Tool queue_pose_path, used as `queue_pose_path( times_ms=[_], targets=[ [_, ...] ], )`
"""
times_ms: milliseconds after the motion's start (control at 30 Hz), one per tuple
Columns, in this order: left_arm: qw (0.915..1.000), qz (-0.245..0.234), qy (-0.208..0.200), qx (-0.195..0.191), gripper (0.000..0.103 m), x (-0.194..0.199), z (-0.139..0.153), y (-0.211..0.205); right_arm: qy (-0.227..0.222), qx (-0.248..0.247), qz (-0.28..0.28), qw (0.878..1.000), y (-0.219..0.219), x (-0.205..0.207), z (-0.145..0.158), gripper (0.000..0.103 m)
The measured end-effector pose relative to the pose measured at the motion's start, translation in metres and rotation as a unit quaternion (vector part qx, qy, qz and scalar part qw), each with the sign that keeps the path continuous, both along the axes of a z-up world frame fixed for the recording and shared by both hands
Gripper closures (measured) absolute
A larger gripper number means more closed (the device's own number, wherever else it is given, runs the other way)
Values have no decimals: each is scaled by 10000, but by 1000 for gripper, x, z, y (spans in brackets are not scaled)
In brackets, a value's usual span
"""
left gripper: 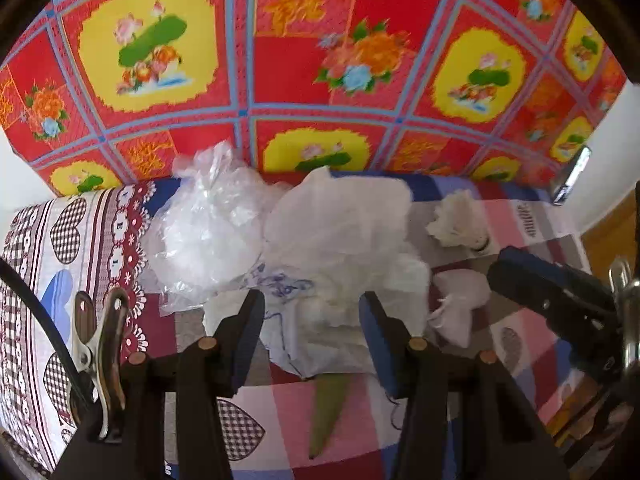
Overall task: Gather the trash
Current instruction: 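Lower the right gripper onto the crumpled white printed paper bag and close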
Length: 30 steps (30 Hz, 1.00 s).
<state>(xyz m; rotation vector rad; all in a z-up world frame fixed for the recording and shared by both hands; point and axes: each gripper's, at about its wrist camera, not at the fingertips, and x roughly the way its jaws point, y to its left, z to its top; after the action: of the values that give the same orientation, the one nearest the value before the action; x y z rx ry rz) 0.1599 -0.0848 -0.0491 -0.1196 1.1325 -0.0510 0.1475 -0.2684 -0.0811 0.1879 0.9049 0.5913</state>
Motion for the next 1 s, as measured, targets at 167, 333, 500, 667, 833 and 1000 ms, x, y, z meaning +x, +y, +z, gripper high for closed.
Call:
queue_pose_path(
  times_ms=[167, 333, 500, 667, 833, 1000],
  targets=[
    [9998, 175, 1, -34, 51, -1, 1, 7, 96, 19, 236, 9997, 16, 16, -12, 67],
    [9985, 536, -33, -51, 51, 1, 7, 28, 153, -4, 456, 9988, 34, 30, -22, 42],
    [9977, 672, 68, -60, 51, 2, 2, 38, 181, -57, 706, 9973, 53, 38, -29, 42],
    [9969, 666, 267, -321, 50, 4, -14, 35, 263, -167, 663, 9973, 61, 42, -39, 68],
    [9969, 594, 274, -443, 46, 8, -22, 28, 648, -295, 430, 9965, 52, 45, -57, 82],
    [9951, 642, 398, -635, 43, 13, -37, 26, 680, -363, 397, 9962, 48, 42, -65, 82]
  ],
)
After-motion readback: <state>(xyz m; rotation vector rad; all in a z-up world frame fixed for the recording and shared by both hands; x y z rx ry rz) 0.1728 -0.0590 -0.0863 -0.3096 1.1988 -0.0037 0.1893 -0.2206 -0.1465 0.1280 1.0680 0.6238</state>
